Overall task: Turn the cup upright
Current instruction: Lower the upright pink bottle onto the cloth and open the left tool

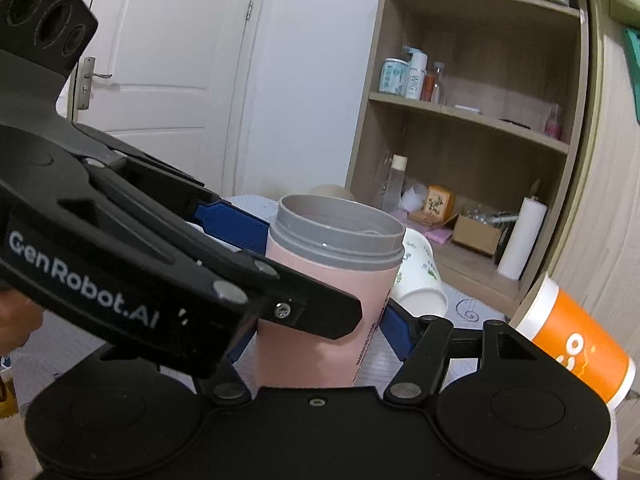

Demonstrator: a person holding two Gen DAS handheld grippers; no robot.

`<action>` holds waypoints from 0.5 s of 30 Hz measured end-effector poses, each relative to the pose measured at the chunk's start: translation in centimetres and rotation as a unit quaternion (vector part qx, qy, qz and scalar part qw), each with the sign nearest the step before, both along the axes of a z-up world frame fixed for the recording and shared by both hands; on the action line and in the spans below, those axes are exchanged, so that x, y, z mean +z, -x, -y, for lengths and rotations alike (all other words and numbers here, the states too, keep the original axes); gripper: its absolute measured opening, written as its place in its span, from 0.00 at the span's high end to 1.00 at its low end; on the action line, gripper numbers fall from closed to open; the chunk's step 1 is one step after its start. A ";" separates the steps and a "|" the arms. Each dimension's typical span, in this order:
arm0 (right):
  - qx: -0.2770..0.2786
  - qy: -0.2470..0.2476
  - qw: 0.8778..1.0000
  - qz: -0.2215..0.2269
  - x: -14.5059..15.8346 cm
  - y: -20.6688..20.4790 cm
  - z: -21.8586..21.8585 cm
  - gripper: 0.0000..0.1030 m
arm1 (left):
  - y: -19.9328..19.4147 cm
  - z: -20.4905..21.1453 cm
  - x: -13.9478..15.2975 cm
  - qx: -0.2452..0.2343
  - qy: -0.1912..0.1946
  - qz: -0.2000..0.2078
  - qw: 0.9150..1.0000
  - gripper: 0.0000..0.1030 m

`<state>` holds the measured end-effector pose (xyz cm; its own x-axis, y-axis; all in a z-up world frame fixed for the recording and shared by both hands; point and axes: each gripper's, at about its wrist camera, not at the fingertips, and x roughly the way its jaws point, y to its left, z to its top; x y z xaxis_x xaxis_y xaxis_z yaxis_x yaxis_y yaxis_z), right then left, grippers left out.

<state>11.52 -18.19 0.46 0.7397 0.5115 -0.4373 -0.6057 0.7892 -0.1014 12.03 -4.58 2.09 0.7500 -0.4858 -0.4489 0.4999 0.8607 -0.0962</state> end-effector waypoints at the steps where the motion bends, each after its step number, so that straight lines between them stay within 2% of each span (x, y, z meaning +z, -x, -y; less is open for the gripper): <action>1: 0.000 -0.002 1.000 -0.002 0.0 -0.1 0.1 0.31 | -0.1 0.0 0.0 -0.001 0.000 0.000 1.000 0.42; 10: -0.008 -0.008 1.000 -0.008 0.1 -0.3 0.1 0.31 | -0.3 0.2 0.1 0.005 -0.001 -0.008 1.000 0.41; 13: -0.002 -0.019 1.000 -0.024 0.2 -0.4 0.4 0.24 | -0.4 -0.2 0.4 -0.002 0.012 -0.037 0.999 0.39; 15: 0.004 -0.027 0.999 -0.026 0.2 -0.2 0.7 0.21 | 0.0 -0.6 0.7 -0.004 0.018 -0.033 0.999 0.35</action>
<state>11.72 -18.92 0.65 0.7116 0.5421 -0.4470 -0.6161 0.7872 -0.0261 12.02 -3.99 2.83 0.7156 -0.5083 -0.4792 0.4976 0.8523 -0.1610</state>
